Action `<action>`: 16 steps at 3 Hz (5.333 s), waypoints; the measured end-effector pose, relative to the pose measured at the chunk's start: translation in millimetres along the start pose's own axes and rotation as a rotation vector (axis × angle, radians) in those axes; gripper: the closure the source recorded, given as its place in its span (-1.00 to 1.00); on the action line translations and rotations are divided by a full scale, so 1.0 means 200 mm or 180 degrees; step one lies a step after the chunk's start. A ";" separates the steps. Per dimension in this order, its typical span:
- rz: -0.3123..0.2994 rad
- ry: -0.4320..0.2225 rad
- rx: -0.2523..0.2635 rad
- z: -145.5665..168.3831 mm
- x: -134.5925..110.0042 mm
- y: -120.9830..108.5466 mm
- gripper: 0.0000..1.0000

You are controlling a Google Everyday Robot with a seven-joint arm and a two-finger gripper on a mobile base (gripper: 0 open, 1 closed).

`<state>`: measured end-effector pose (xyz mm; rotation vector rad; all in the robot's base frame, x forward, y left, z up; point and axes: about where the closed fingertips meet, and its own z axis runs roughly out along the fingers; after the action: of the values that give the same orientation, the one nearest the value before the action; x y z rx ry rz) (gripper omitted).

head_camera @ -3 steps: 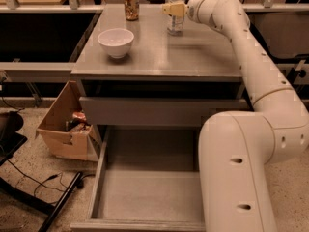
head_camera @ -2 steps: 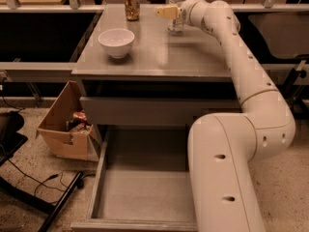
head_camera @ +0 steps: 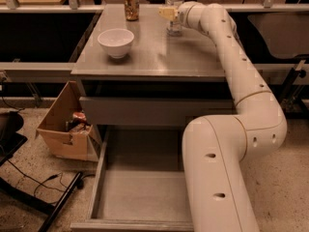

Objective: Place blue plastic bottle into middle drawer

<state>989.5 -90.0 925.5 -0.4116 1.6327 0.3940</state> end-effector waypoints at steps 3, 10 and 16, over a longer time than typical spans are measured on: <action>0.0000 0.0000 0.0000 0.00 0.00 0.00 1.00; -0.0344 0.2554 -0.0245 -2.32 -0.22 -0.16 1.00; -0.1189 0.3047 -0.0646 -2.59 0.66 0.20 1.00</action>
Offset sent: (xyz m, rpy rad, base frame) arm 0.0000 0.0000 0.0000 0.0000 0.0000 0.0000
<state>507.1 -311.4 844.9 -1.1646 2.3713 0.0580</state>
